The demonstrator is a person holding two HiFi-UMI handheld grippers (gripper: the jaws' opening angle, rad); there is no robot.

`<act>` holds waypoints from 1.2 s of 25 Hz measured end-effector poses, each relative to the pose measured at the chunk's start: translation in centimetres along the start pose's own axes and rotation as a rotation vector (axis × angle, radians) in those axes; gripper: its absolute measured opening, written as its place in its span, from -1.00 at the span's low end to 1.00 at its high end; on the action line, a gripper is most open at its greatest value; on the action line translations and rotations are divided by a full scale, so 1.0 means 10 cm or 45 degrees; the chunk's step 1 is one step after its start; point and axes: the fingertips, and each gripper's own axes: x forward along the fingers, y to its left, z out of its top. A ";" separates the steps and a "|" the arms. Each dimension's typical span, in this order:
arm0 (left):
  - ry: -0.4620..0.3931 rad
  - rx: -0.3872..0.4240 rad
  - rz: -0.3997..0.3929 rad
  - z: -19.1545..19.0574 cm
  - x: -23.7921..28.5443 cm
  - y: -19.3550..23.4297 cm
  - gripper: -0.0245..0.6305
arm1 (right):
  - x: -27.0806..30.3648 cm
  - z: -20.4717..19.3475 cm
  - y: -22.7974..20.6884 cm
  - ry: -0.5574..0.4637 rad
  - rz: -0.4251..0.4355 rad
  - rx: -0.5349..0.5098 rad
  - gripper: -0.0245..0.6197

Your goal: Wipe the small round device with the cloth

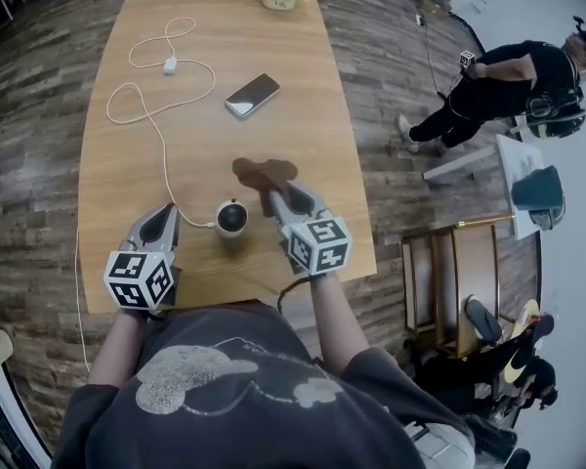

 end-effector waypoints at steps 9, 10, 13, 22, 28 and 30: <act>0.067 0.093 -0.235 -0.06 -0.27 0.09 -0.87 | -0.58 -0.26 0.30 -0.071 -0.334 0.162 -0.69; 0.068 0.104 -0.261 -0.06 -0.29 0.10 -0.87 | -0.60 -0.28 0.36 -0.068 -0.348 0.164 -0.69; 0.091 0.121 -0.345 -0.09 -0.30 0.12 -0.87 | -0.67 -0.36 0.54 -0.063 -0.416 0.183 -0.68; 0.111 0.075 -0.411 -0.31 -0.46 0.13 -0.87 | -1.09 -0.46 0.66 -0.089 -0.563 0.215 -0.68; 0.079 0.085 -0.400 -0.31 -0.54 0.07 -0.87 | -1.11 -0.36 0.74 -0.151 -0.524 0.169 -0.68; 0.072 0.108 -0.406 -0.31 -0.59 -0.04 -0.87 | -1.18 -0.42 0.81 -0.162 -0.512 0.167 -0.68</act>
